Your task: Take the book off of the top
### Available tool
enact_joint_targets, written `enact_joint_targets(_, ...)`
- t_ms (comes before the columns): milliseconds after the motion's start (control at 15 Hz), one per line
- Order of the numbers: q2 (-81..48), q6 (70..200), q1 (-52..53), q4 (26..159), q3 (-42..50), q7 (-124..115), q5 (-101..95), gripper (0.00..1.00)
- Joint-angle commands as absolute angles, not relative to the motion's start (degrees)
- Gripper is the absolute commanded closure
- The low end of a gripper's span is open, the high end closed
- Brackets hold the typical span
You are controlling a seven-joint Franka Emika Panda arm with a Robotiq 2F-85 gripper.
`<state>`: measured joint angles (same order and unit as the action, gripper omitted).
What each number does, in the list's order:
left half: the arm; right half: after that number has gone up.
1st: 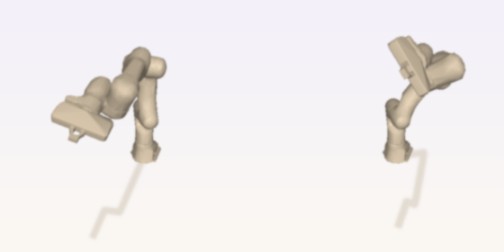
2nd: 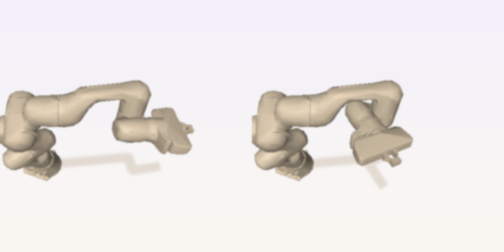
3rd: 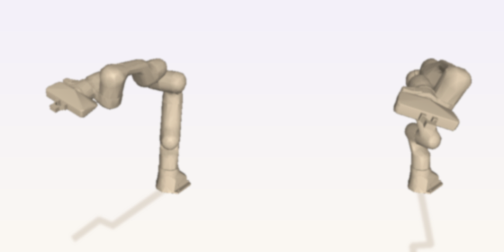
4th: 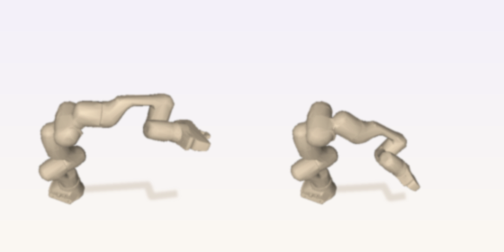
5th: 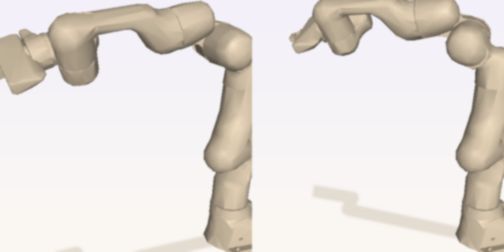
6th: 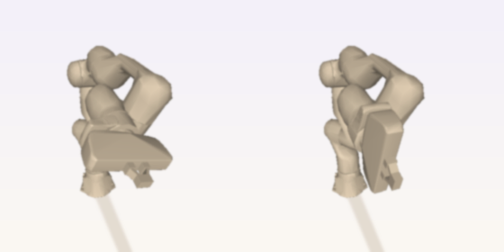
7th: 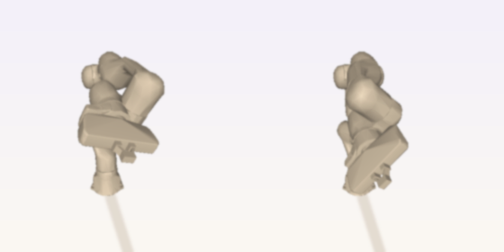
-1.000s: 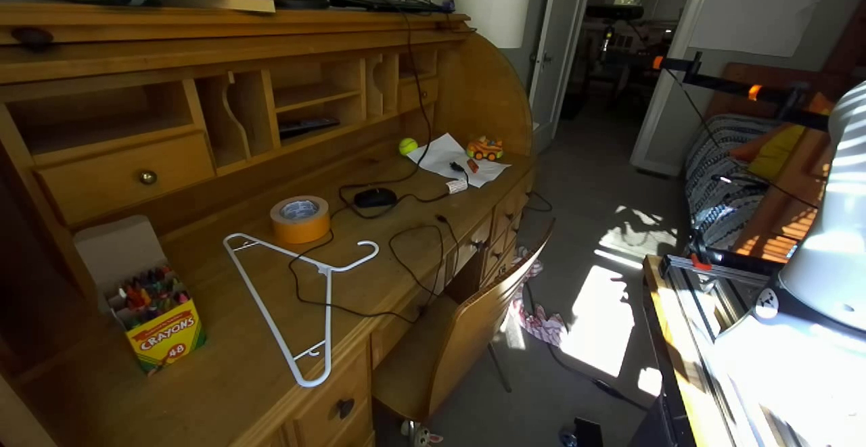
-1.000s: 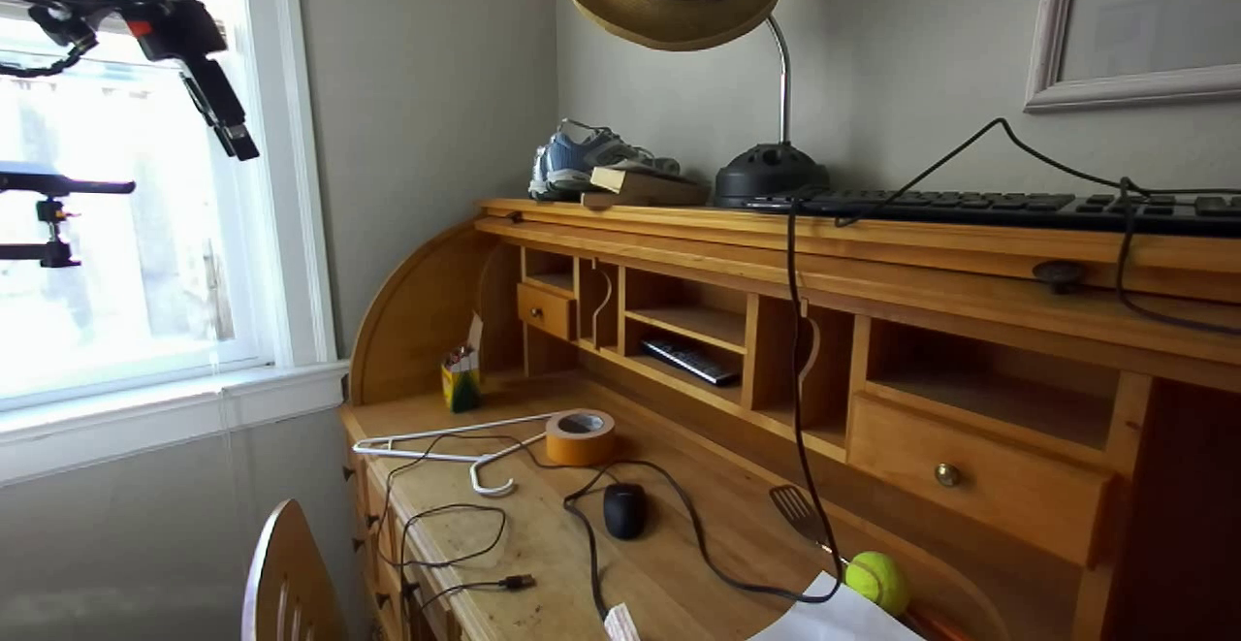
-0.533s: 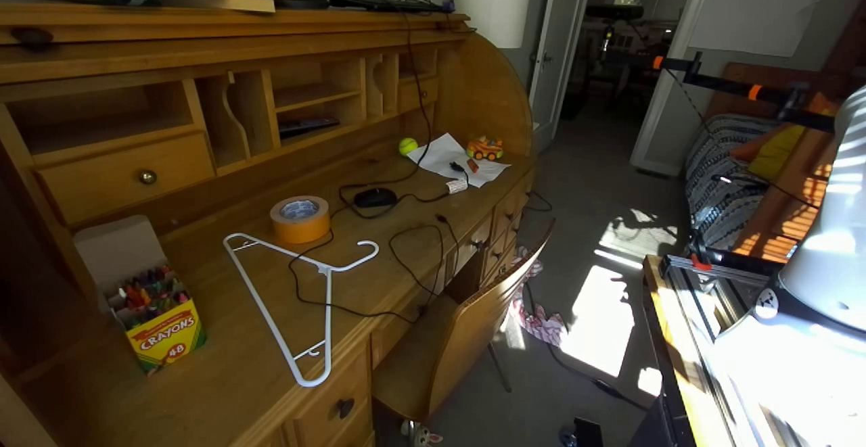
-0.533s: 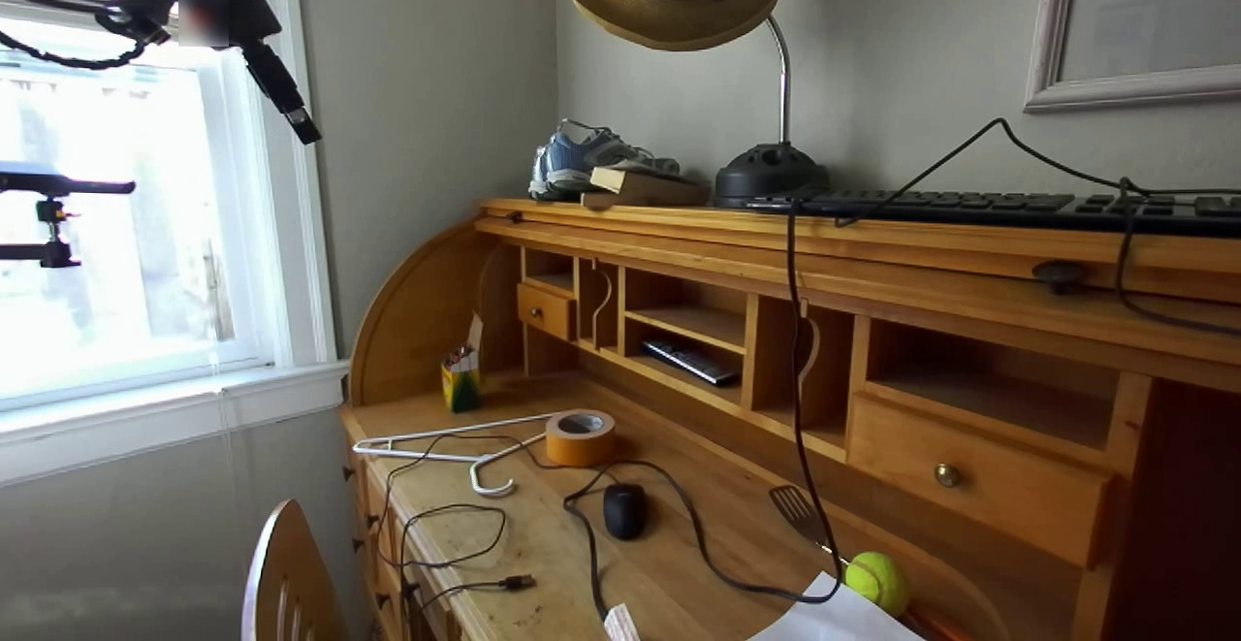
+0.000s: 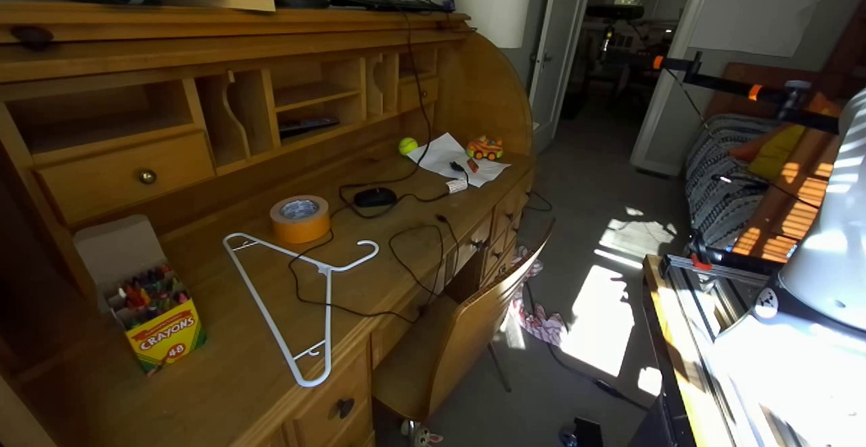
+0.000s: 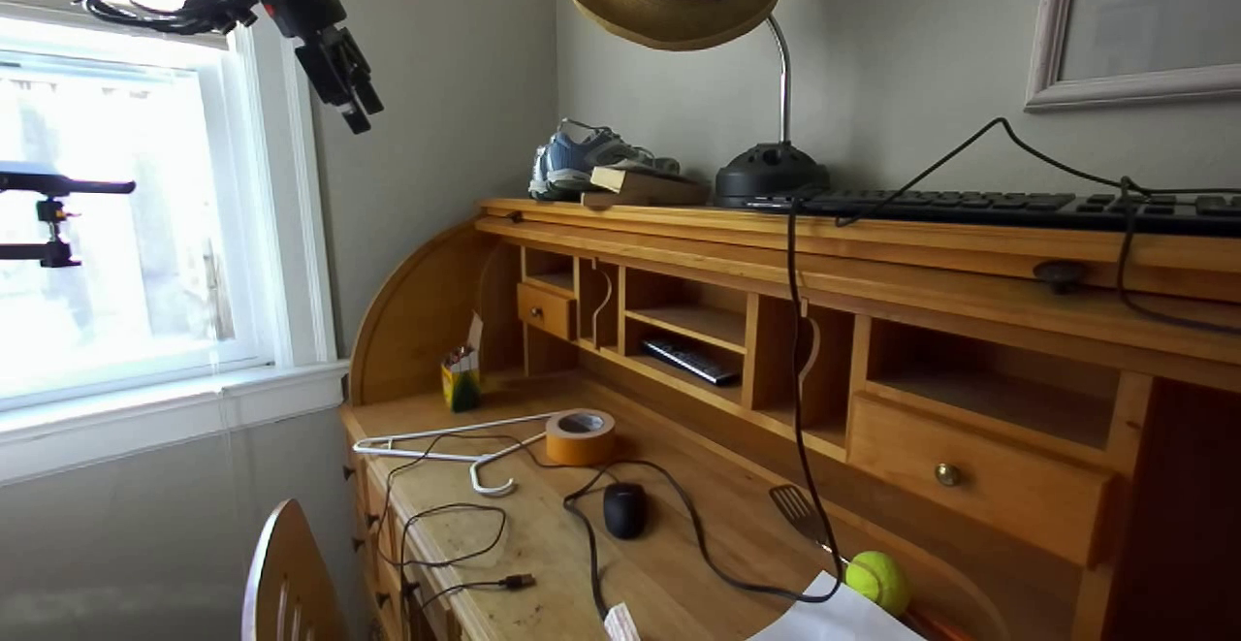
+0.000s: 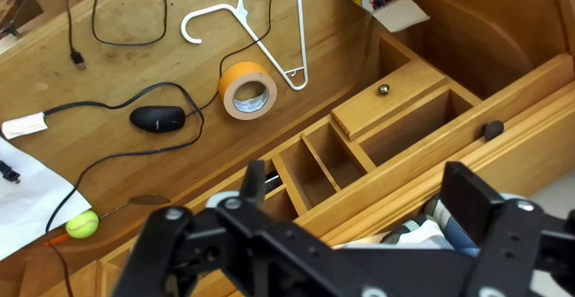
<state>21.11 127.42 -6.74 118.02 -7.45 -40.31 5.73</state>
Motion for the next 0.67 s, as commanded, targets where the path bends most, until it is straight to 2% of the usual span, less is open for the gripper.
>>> enact_joint_targets(0,15.76,129.07,-6.45,113.11,-6.40,-48.77,8.26,0.00)
enact_joint_targets(467,11.88,135.89,-6.30,111.02,-5.26,-67.12,8.94,0.00)
enact_joint_targets(600,12.76,134.86,-5.35,111.83,-4.41,-65.06,8.24,0.00)
